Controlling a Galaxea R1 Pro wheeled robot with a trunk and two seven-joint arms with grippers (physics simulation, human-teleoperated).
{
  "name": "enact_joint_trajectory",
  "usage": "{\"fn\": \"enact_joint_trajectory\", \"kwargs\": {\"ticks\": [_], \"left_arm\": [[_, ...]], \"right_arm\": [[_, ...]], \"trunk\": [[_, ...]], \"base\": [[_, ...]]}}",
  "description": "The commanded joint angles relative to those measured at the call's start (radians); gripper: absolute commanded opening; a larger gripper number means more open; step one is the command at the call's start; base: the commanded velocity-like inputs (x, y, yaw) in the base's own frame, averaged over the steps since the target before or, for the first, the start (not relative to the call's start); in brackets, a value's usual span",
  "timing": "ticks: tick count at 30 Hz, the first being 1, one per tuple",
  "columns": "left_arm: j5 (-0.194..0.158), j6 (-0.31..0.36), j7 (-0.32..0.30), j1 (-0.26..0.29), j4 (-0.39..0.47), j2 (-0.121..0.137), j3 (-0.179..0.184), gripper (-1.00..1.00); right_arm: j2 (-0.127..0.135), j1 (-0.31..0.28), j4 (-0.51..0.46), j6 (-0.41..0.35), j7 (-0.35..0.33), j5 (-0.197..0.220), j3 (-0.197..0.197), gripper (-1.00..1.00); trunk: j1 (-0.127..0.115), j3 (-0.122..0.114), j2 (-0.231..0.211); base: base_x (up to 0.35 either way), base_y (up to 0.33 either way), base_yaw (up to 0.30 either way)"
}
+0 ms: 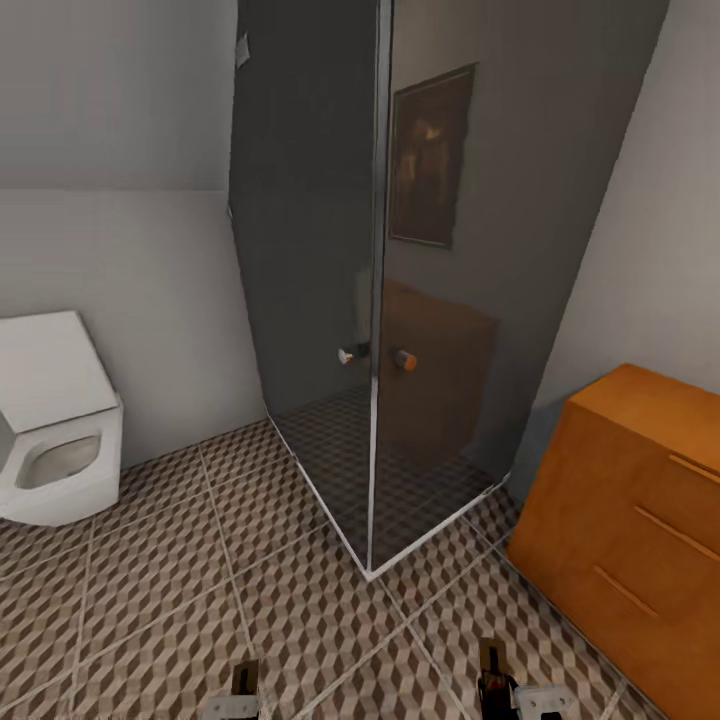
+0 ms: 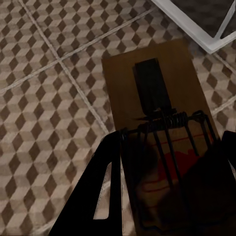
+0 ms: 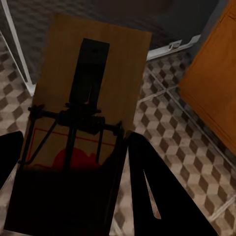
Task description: Take the four mousetraps from the cabinet in the bathroom and place them on the bathroom floor. Make sure all four end up on the same floor surface, and ensure that at least two of them are either under or directly next to the same bathroom sink.
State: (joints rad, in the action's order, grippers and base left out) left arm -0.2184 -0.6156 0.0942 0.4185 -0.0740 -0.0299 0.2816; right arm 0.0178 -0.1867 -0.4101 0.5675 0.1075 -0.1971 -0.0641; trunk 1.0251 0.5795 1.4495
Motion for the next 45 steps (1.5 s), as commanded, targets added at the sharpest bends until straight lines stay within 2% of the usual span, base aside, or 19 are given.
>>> {"fn": "enact_joint_trajectory", "kwargs": {"ticks": [1, 45], "left_arm": [[-0.003, -0.006, 0.007, 0.002, -0.004, -0.001, 0.008, -1.0], [-0.003, -0.006, 0.008, 0.002, -0.004, -0.001, 0.008, -1.0]], "right_arm": [[-0.001, 0.0, 0.001, 0.003, 0.003, -0.007, -0.003, -1.0], [-0.001, 0.0, 0.002, 0.001, 0.003, -0.007, -0.003, -1.0]], "trunk": [[0.0, 0.0, 0.001], [0.0, -0.02, 0.001]], "base": [[0.0, 0.0, 0.277], [0.0, 0.0, 0.277]]}}
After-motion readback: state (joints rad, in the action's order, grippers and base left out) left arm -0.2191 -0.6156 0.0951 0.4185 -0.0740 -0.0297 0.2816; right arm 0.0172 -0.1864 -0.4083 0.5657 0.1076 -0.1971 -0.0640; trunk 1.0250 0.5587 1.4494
